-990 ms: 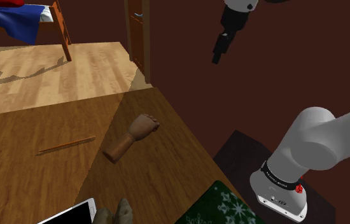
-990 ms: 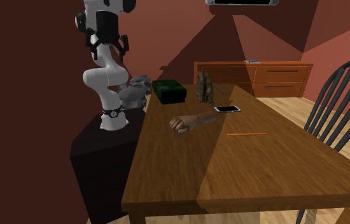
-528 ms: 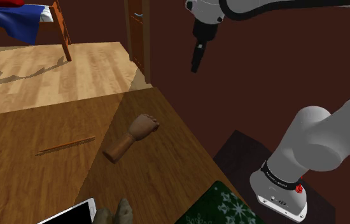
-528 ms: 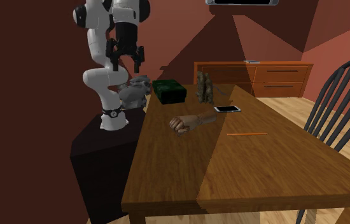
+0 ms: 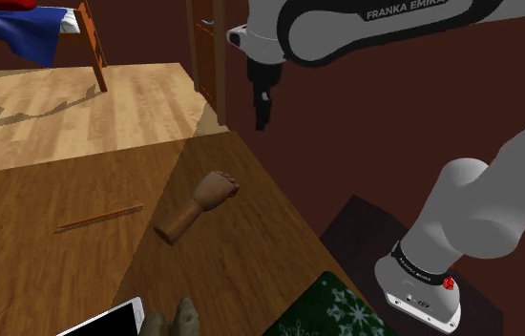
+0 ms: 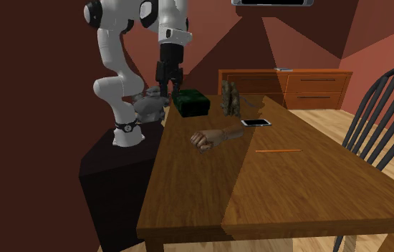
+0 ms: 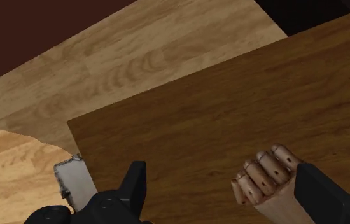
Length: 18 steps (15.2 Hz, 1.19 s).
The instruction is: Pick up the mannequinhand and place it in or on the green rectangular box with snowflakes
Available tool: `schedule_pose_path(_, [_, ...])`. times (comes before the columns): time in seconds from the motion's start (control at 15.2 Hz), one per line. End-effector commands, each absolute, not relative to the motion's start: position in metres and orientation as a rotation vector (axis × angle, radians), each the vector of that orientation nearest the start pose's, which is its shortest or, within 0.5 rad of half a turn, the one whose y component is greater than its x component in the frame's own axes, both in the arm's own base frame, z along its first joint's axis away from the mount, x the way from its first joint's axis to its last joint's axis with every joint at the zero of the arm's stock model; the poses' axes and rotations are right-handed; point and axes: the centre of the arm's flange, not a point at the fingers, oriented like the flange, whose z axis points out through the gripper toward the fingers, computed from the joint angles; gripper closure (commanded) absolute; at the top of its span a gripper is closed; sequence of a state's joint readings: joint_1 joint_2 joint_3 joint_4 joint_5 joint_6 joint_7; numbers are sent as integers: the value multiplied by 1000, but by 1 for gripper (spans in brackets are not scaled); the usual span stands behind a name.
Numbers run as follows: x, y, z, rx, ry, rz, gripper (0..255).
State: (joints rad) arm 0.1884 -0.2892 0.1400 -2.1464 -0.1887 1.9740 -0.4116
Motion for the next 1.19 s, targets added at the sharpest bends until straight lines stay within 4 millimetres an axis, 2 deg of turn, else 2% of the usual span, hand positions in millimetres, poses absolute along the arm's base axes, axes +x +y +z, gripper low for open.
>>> schedule_pose_path(0.0, [469,172,520,-3043,-1446,-161,0])
schedule_pose_path(0.53, [482,259,459,-2789,-1951,-103,0])
schedule_pose_path(0.79, [477,301,426,-2628,-2186,-73,0])
schedule_pose_path(1.12, [461,350,383,-2396,-2459,-33,0])
